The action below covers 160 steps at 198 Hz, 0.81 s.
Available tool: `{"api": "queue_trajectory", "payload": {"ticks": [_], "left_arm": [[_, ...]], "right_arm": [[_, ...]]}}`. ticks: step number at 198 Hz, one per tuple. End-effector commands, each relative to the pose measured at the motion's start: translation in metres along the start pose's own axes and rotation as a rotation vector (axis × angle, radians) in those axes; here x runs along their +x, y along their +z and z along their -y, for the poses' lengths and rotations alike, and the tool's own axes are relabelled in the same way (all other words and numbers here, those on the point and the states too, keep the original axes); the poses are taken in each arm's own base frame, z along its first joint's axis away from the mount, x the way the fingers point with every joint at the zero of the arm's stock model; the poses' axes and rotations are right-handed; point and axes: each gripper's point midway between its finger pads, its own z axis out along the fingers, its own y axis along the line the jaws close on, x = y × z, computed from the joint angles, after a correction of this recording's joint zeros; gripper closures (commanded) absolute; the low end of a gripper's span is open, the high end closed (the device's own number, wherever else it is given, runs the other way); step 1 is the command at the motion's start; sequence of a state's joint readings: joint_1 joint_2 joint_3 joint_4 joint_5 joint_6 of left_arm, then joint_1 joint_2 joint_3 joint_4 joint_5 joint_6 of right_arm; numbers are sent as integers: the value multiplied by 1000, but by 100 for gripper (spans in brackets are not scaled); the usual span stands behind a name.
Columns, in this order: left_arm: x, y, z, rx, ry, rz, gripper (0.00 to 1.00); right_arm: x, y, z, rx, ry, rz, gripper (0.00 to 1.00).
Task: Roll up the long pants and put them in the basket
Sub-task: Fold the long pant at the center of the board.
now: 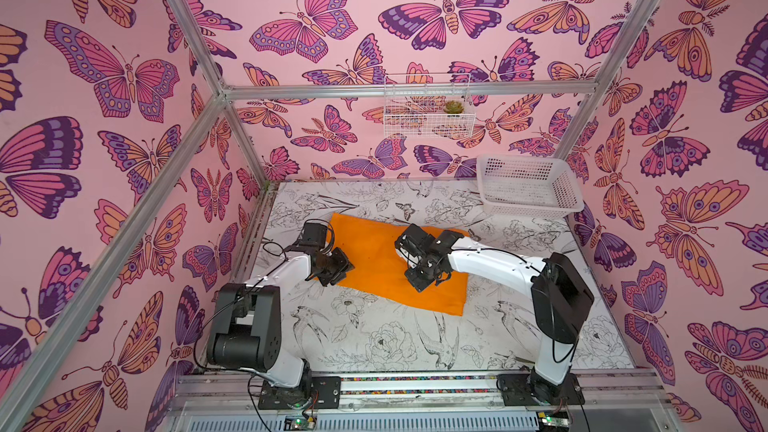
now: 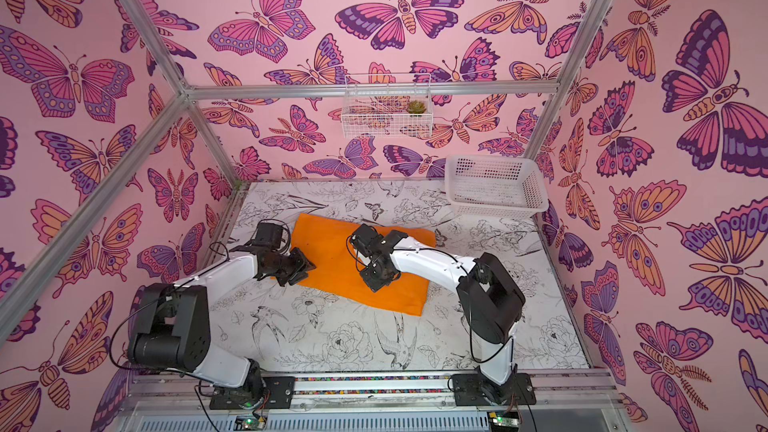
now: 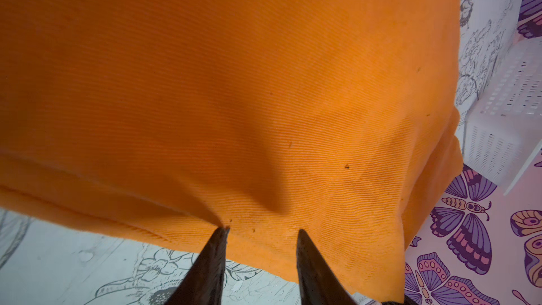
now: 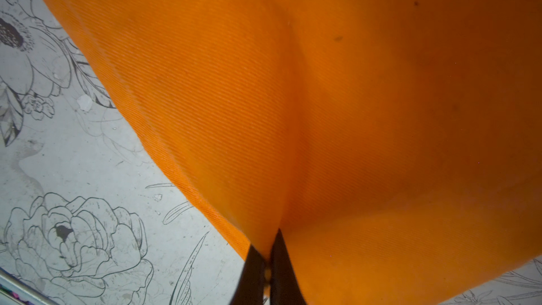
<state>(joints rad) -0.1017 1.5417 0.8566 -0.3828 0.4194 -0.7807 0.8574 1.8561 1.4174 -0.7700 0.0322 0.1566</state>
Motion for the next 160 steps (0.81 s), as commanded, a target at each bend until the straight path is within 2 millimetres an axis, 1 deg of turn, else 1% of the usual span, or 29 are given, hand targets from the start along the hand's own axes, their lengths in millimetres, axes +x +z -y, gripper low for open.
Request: {"api": "queue_trajectory", "payload": {"ticks": [1,34,63,95,124,160], "left_arm": [[3,8,-2,1,-13,-3,59],[2,16,-7,1,-34,4,59],[6,22,-5,24,-54,-26,59],[12,15,2,49,-65,-18,59],[11,9,5,58,-62,3,58],[17,12,-2,46,-76,-12,58]], "right_arm": [[-1,-4,-8,-21,-8,-14,100],[-3,-4,-8,-17,-13,-16,100],[-2,-5,-6,-6,-18,-21,100],[0,-3,-5,-1,-21,-31,100],[0,-1,-6,-7,-20,-37,100],[-2,-1,-7,-7,-23,-41,100]]}}
